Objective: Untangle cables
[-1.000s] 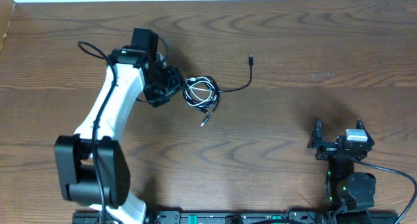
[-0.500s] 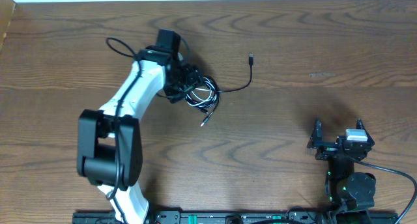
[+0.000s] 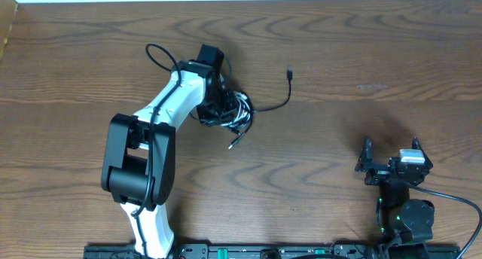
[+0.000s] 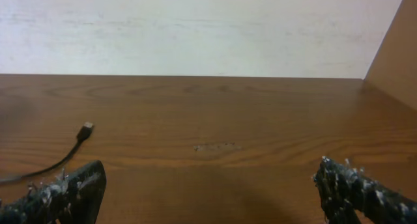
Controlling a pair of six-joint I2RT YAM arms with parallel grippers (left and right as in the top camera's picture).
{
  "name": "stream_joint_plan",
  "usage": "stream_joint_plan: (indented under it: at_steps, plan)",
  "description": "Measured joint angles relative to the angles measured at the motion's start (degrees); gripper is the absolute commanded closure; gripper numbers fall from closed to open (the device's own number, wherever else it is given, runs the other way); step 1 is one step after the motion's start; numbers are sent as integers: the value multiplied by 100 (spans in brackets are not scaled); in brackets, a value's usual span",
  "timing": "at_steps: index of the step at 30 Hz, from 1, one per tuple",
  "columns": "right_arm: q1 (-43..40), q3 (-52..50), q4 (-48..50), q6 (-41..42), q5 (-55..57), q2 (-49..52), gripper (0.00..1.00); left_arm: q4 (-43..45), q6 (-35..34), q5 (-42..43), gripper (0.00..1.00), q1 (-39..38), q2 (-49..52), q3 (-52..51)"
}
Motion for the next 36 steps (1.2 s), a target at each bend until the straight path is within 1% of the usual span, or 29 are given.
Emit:
stream_joint_plan:
  at_steps: [4, 9, 16, 36]
  plan:
    - [0, 0, 0, 0, 0, 0, 1, -341, 474, -2, 92, -15, 0, 0]
    - [0, 0, 0, 0, 0, 0, 1, -470, 774, -7, 92, -15, 0, 0]
    - [0, 0, 0, 0, 0, 0, 1, -459, 894, -9, 91, -15, 0, 0]
    - [0, 0, 0, 0, 0, 0, 1, -428, 916, -26, 91, -15, 0, 0]
